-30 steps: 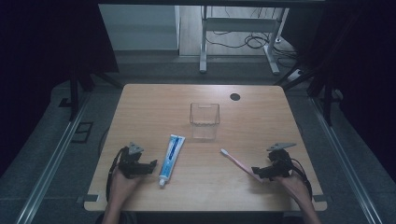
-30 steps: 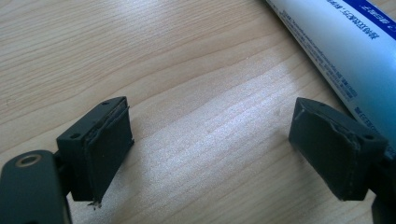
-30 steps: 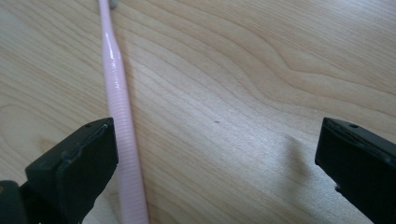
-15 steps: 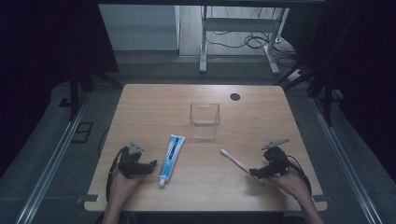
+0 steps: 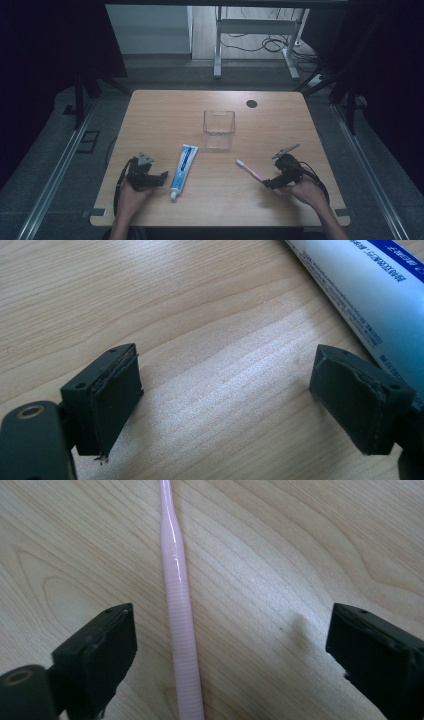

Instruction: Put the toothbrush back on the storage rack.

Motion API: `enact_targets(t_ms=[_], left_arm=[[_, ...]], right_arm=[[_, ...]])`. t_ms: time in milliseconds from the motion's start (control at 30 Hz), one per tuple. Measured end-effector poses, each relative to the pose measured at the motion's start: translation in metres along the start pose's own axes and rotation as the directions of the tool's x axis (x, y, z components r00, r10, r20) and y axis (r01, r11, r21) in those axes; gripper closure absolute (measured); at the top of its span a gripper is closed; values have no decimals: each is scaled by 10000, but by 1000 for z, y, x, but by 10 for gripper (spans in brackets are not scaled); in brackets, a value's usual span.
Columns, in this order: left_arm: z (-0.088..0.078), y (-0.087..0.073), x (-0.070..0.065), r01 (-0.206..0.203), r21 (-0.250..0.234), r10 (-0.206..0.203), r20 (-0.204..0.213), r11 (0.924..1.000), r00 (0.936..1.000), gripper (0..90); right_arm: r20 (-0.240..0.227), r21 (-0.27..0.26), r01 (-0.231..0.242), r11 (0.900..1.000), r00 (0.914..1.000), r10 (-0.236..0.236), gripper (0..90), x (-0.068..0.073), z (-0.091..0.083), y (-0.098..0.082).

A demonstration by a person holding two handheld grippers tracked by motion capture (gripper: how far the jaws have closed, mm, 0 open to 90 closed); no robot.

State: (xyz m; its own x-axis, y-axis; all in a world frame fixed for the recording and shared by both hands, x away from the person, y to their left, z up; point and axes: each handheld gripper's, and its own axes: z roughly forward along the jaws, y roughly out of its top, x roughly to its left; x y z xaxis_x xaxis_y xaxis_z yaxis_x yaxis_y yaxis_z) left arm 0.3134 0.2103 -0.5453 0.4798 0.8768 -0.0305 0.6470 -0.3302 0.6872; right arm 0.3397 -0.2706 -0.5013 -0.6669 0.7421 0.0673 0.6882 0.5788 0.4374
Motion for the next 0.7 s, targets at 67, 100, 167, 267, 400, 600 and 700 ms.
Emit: enact_targets(t_ms=[67, 100, 167, 267, 400, 600, 700], left_arm=[[0, 0, 0, 5, -2, -5, 0, 10000, 10000, 132], [0, 0, 0, 4, -4, -4, 0, 10000, 10000, 132], [0, 0, 0, 5, -5, -5, -1, 10000, 10000, 131], [0, 0, 0, 7, -7, -7, 0, 10000, 10000, 132], [0, 0, 0, -2, 2, 2, 1, 10000, 10000, 132], [0, 0, 0, -7, 1, 7, 3, 10000, 10000, 131], [0, 0, 0, -2, 0, 2, 3, 10000, 10000, 131]], right_arm=[[-111, 186, 132, 9997, 9999, -130, 119, 1, 0, 5], [-137, 230, 183, 9996, 9997, -180, 127, 1, 0, 7], [-156, 383, 287, 9989, 9995, -281, 135, 2, 1, 10], [-194, 511, 443, 9977, 9989, -433, 157, 4, 1, 14], [-199, 738, 632, 9953, 9979, -619, 186, 7, 3, 21], [-190, 1002, 832, 9915, 9965, -817, 230, 12, 6, 31], [-159, 1126, 935, 9892, 9956, -923, 254, 15, 7, 37]])
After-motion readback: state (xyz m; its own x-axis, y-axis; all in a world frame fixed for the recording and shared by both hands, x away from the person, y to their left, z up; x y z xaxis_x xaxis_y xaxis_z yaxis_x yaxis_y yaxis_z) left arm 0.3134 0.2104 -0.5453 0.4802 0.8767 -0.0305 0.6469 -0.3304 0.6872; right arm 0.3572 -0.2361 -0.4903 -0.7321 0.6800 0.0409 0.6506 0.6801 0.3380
